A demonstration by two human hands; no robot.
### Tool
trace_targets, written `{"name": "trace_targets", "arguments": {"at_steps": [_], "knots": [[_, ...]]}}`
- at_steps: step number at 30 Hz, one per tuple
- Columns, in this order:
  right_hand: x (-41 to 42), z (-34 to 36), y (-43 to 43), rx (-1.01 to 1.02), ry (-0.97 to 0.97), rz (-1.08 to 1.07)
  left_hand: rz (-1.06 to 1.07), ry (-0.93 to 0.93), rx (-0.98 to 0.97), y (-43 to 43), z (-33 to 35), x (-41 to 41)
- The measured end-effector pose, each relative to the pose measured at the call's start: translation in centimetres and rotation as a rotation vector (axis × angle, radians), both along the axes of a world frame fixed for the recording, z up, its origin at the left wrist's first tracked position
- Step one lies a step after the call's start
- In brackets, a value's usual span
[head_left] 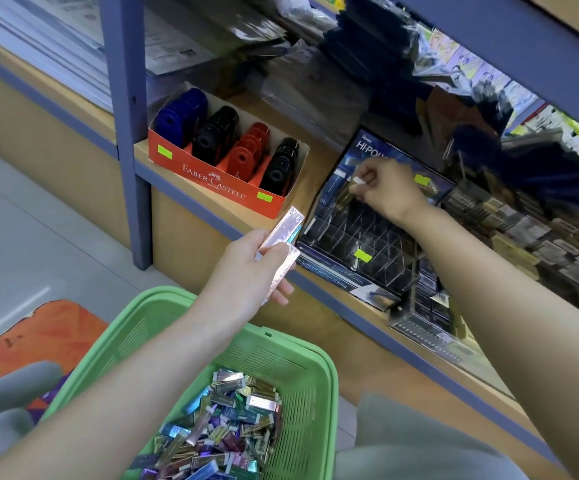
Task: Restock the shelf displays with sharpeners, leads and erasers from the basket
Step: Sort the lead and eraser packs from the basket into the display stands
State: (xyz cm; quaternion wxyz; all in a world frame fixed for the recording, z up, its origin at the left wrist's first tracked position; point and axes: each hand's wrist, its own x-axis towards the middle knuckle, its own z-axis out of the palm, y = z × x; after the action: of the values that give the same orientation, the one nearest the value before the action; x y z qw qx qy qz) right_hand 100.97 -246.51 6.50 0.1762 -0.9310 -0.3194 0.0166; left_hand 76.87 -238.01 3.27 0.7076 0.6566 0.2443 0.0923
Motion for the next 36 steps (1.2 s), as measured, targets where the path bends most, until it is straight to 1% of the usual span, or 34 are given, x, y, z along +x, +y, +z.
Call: {"name": "trace_targets", "arguments": {"at_steps": [4, 6, 11, 14, 16, 18, 20, 22, 24, 27, 32, 36], "knots": [[-0.4, -0.7, 0.2, -0.033, -0.218, 0.020, -0.011, -0.017, 0.009, 0.0, -0.2, 0.0], [-0.4, -1.2, 0.3, -0.045, -0.290, 0.016, -0.001, -0.023, 0.017, 0.2, -0.3, -0.1], [-0.4, -2.0, 0.8, -0.061, -0.313, -0.019, -0.013, -0.011, 0.050, 0.5, -0.7, -0.1], [-0.7, -1.8, 0.8, -0.083, -0.318, 0.007, -0.019, -0.009, 0.055, 0.6, -1.1, -0.1], [-1.4, -1.4, 0.5, -0.058, -0.352, 0.034, -0.019, -0.009, 0.061, 0.7, -1.3, 0.0], [-3.3, -0.7, 0.2, 0.078, -0.326, 0.083, -0.023, -0.010, 0.070, 0.9, -1.4, 0.1], [-6.3, -0.3, -0.2, 0.206, -0.185, 0.191, -0.045, -0.007, 0.082, 1.0, -1.5, 0.2], [-9.3, -0.2, -0.9, 0.204, -0.025, 0.347, -0.080, 0.001, 0.085, 1.1, -1.7, 0.3], [-11.0, -0.7, -1.7, 0.111, 0.065, 0.466, -0.119, 0.008, 0.090, 1.1, -1.9, 0.4], [-11.3, -0.8, -2.8, 0.007, 0.044, 0.481, -0.195, 0.014, 0.115, 0.8, -1.8, 0.2], [-11.9, 0.3, -4.3, 0.016, -0.042, 0.454, -0.260, -0.022, 0.162, 0.2, -1.5, -0.5], [-12.9, 1.1, -5.2, -0.057, -0.140, 0.473, -0.276, -0.039, 0.203, -0.1, -1.1, -0.6]]}}
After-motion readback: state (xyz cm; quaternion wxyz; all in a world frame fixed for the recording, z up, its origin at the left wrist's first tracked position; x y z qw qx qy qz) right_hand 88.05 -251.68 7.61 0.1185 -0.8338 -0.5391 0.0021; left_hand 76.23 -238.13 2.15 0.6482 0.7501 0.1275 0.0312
